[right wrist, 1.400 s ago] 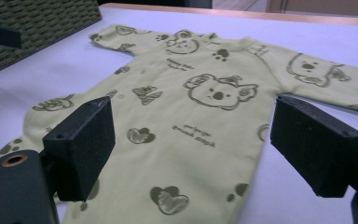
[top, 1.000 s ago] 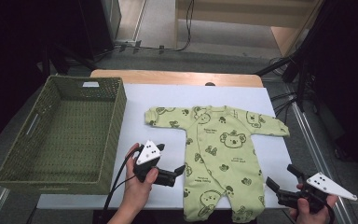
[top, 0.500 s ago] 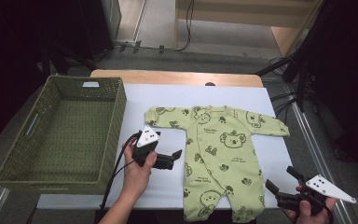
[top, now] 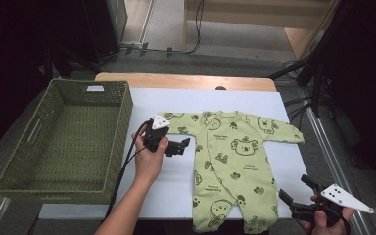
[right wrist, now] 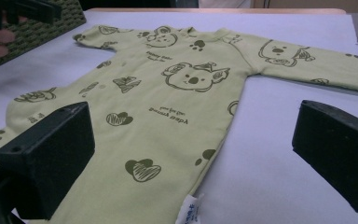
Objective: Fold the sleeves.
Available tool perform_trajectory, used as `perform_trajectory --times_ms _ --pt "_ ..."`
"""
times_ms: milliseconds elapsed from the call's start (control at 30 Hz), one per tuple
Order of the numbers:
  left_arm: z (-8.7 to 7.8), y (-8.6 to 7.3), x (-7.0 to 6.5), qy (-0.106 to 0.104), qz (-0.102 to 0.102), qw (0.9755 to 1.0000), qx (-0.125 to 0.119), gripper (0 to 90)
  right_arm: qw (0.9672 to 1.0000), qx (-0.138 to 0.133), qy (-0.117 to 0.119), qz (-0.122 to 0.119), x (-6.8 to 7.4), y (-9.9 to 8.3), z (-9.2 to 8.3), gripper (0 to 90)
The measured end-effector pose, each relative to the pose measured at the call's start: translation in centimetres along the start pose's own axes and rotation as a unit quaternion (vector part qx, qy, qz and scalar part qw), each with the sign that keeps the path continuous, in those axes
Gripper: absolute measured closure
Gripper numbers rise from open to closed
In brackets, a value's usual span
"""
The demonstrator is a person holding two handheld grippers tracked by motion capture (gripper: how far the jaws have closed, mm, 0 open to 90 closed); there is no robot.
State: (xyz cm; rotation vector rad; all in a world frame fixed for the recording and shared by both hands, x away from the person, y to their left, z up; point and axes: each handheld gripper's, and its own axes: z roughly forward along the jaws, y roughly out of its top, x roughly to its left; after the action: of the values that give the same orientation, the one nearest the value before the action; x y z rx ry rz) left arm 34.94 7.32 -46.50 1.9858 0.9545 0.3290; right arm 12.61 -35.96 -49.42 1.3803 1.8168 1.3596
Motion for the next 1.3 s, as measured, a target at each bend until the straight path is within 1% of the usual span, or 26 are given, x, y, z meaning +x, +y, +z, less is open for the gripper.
perform_trajectory --times_ms 100,200,300,400,433,467,533,633,733,800,867,933,1000,1067,1100,1133,1167,1200,1233,1267,1300 --pt "1.0 0.1 0.9 0.009 -0.007 0.9999 0.012 0.0 1.0000 0.003 0.001 -0.004 0.1 0.0 0.1 0.0" --pt "1.8 0.1 1.8 0.020 -0.008 0.9995 0.022 0.0 1.0000 0.002 0.003 -0.004 0.1 -0.1 0.0 0.0" --pt "2.5 0.1 2.8 0.024 -0.019 0.9992 0.027 0.0 1.0000 0.002 0.005 -0.003 0.1 -0.1 0.0 0.0" --pt "3.0 0.1 3.5 0.027 -0.026 0.9989 0.028 0.0 1.0000 0.005 0.006 -0.002 0.0 -0.1 0.0 0.0" --pt "3.2 0.2 3.8 0.032 -0.025 0.9987 0.031 0.0 1.0000 0.005 0.007 -0.003 0.1 -0.1 0.1 0.0" --pt "3.4 0.2 4.0 0.037 -0.028 0.9984 0.032 0.0 1.0000 0.005 0.007 -0.004 0.1 -0.2 0.1 0.0" --pt "3.7 0.3 4.5 0.039 -0.038 0.9979 0.033 1.1 0.9999 0.007 0.010 -0.003 0.1 -0.2 0.2 0.0" --pt "4.3 0.3 5.2 0.050 -0.045 0.9967 0.044 2.4 0.9999 0.010 0.012 -0.003 0.1 -0.2 0.3 0.0" --pt "4.7 0.3 5.6 0.062 -0.049 0.9958 0.048 4.0 0.9998 0.012 0.014 -0.003 0.1 -0.3 0.3 0.0" --pt "4.9 0.2 5.8 0.069 -0.052 0.9949 0.052 4.8 0.9998 0.012 0.015 -0.003 0.1 -0.3 0.3 0.0" --pt "5.2 0.1 6.0 0.077 -0.062 0.9935 0.056 7.6 0.9998 0.013 0.016 -0.004 0.1 -0.3 0.4 0.0" --pt "5.6 -0.1 6.0 0.091 -0.067 0.9915 0.066 14.5 0.9998 0.014 0.017 -0.005 0.0 -0.3 0.4 0.0" --pt "5.8 0.0 5.7 0.104 -0.058 0.9905 0.068 15.2 0.9997 0.014 0.017 -0.006 0.0 -0.3 0.4 0.0" --pt "5.9 0.1 5.3 0.125 -0.051 0.9881 0.073 20.6 0.9997 0.015 0.018 -0.006 0.0 -0.4 0.5 0.0" --pt "5.9 0.1 5.2 0.129 -0.050 0.9877 0.072 24.1 0.9997 0.015 0.019 -0.005 0.0 -0.4 0.5 0.0" --pt "5.8 0.1 5.2 0.126 -0.049 0.9886 0.067 27.4 0.9997 0.015 0.019 -0.005 0.1 -0.4 0.6 0.0" --pt "5.8 0.1 5.1 0.127 -0.050 0.9886 0.065 33.4 0.9997 0.015 0.019 -0.006 0.1 -0.3 0.5 0.0" --pt "5.7 0.1 5.0 0.133 -0.046 0.9879 0.065 40.7 0.9997 0.015 0.020 -0.007 0.1 -0.3 0.6 0.0" --pt "5.6 0.2 4.9 0.132 -0.046 0.9881 0.064 55.4 0.9997 0.015 0.020 -0.006 0.1 -0.3 0.5 0.0" --pt "5.6 0.2 4.8 0.120 -0.047 0.9899 0.059 66.7 0.9997 0.015 0.020 -0.006 0.1 -0.3 0.5 0.0" --pt "5.5 0.2 4.6 0.116 -0.044 0.9908 0.054 72.9 0.9997 0.015 0.020 -0.006 0.1 -0.4 0.5 0.0"
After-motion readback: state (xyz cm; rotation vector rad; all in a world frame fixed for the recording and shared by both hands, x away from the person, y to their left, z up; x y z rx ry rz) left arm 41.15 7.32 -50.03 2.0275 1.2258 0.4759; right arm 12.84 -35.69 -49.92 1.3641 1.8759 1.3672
